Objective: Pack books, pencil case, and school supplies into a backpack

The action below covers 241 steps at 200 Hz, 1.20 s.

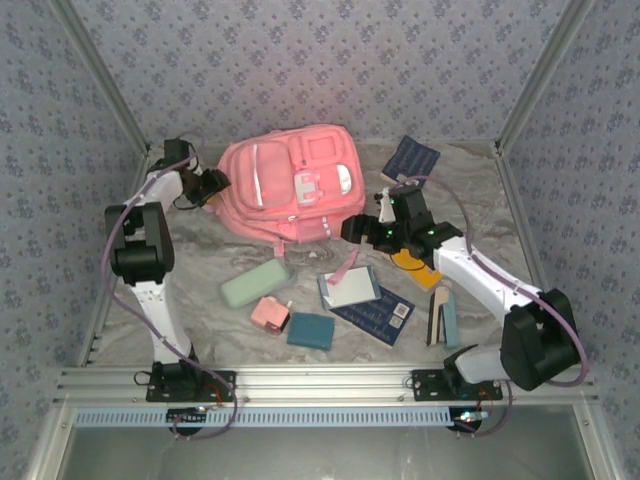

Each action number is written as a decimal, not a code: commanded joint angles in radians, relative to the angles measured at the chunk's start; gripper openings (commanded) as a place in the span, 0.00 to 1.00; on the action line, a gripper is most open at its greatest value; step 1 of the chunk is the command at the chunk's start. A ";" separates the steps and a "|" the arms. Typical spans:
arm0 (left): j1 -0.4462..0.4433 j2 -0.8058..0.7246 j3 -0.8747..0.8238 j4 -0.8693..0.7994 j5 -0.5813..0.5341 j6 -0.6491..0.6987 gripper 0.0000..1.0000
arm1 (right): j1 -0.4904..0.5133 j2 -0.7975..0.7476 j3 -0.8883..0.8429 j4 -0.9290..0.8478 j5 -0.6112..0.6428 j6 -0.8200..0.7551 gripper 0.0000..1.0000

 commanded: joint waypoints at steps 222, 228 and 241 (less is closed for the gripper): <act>-0.125 -0.565 -0.607 0.308 0.187 -0.487 0.00 | -0.114 0.812 0.730 0.001 -0.104 0.028 0.52; -0.149 -0.571 -0.600 0.291 0.182 -0.480 0.00 | -0.110 0.824 0.771 -0.055 -0.109 -0.017 0.54; -0.187 -0.591 -0.596 0.269 0.168 -0.469 0.00 | -0.100 0.813 0.808 -0.152 -0.095 -0.113 0.61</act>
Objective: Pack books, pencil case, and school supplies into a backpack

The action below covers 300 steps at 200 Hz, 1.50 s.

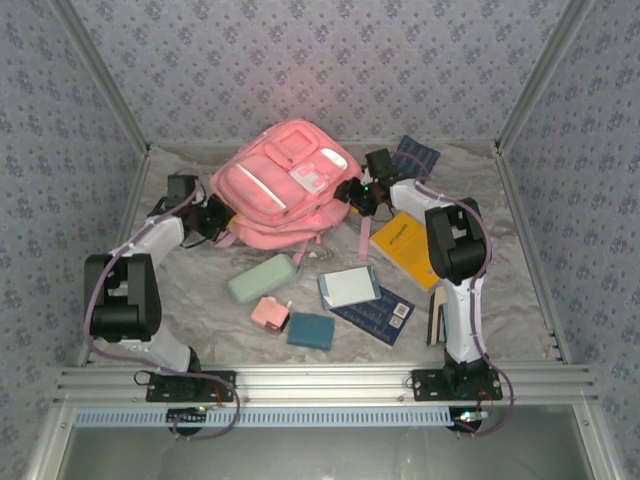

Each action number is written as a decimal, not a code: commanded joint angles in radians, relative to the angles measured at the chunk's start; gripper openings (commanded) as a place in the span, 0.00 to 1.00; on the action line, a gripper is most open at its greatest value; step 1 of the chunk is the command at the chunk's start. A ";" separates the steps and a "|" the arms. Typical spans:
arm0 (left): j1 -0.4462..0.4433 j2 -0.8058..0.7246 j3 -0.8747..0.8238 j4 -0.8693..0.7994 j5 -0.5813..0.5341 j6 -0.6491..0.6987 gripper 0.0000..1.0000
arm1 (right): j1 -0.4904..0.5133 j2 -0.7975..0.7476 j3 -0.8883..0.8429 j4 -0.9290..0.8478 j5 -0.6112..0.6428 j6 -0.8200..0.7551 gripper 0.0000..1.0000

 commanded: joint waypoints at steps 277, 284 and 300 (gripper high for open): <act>-0.100 -0.141 0.166 -0.144 0.074 0.090 0.00 | 0.094 -0.290 -0.678 0.663 -0.132 -0.616 0.47; -0.101 -0.139 0.164 -0.143 0.074 0.091 0.00 | 0.092 -0.287 -0.677 0.679 -0.141 -0.605 0.45; -0.103 -0.135 0.158 -0.138 0.074 0.091 0.00 | 0.092 -0.284 -0.682 0.725 -0.169 -0.581 0.43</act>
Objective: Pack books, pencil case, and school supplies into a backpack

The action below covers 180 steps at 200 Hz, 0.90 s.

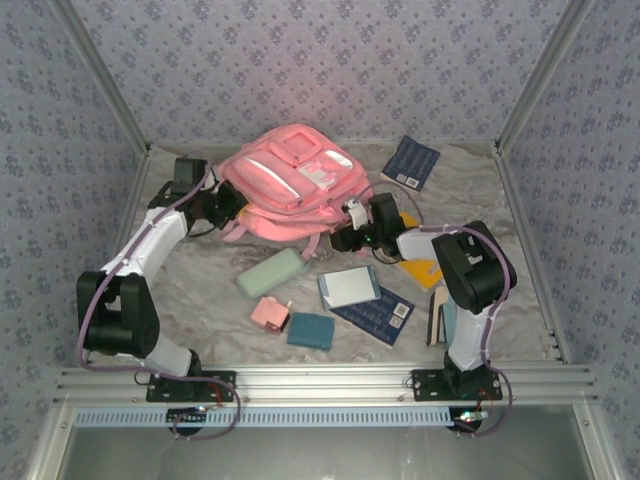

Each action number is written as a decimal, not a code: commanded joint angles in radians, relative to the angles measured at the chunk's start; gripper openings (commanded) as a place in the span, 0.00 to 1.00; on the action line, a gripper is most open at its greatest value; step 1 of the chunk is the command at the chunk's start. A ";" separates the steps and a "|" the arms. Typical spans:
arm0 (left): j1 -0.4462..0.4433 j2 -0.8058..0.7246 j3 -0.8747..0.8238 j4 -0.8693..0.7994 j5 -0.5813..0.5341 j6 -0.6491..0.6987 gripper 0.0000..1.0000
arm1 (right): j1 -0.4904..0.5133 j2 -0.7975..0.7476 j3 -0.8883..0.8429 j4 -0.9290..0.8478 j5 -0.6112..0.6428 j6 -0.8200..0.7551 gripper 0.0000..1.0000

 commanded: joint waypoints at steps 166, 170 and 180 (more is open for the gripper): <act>-0.020 -0.064 0.024 -0.001 0.005 0.085 0.00 | 0.008 -0.061 -0.003 -0.092 -0.011 -0.062 0.01; -0.020 -0.063 0.029 -0.009 -0.001 0.089 0.00 | 0.009 -0.064 -0.001 -0.100 -0.009 -0.069 0.00; -0.022 -0.062 0.039 -0.024 -0.014 0.104 0.00 | 0.014 -0.072 0.003 -0.112 -0.007 -0.077 0.00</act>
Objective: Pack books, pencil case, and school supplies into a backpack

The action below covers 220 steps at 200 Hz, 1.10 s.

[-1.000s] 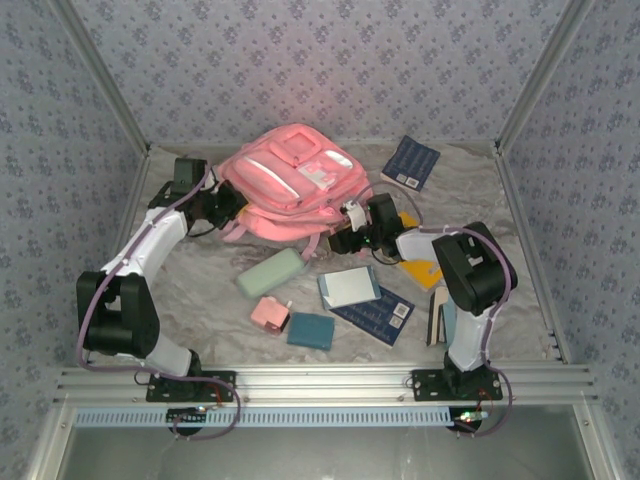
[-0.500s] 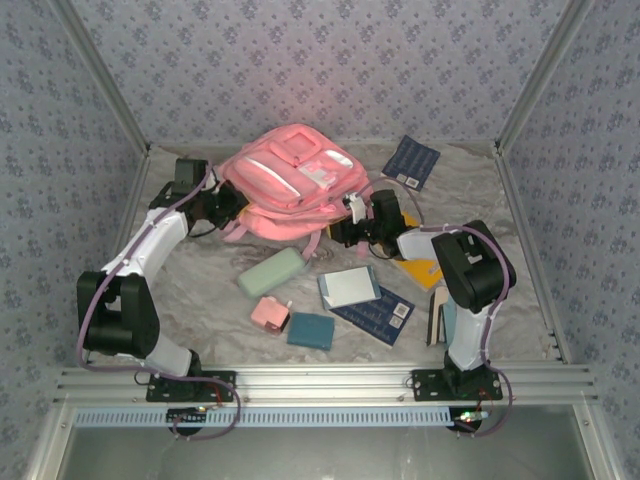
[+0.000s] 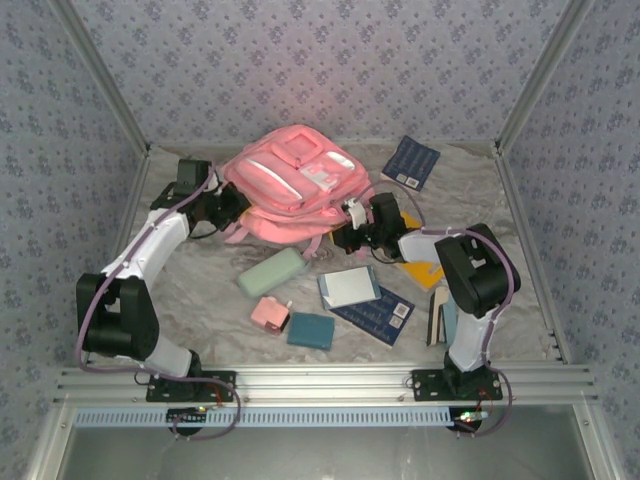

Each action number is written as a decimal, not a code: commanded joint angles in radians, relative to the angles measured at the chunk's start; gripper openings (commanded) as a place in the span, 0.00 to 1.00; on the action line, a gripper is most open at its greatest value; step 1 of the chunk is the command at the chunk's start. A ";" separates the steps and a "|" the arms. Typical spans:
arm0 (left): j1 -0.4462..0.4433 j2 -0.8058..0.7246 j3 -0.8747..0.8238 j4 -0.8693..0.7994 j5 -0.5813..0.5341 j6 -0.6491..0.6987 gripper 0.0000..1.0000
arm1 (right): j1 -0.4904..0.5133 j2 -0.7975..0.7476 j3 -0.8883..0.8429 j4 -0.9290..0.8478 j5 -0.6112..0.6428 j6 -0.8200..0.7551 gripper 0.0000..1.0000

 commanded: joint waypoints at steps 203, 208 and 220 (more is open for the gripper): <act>-0.066 -0.047 0.028 -0.005 -0.018 0.082 0.00 | 0.149 -0.036 0.233 -0.378 -0.022 -0.120 0.08; -0.068 -0.046 0.027 -0.005 -0.017 0.082 0.00 | 0.151 -0.034 0.235 -0.380 -0.026 -0.120 0.08; -0.069 -0.046 0.024 -0.004 -0.018 0.081 0.00 | 0.158 -0.031 0.245 -0.385 -0.031 -0.116 0.08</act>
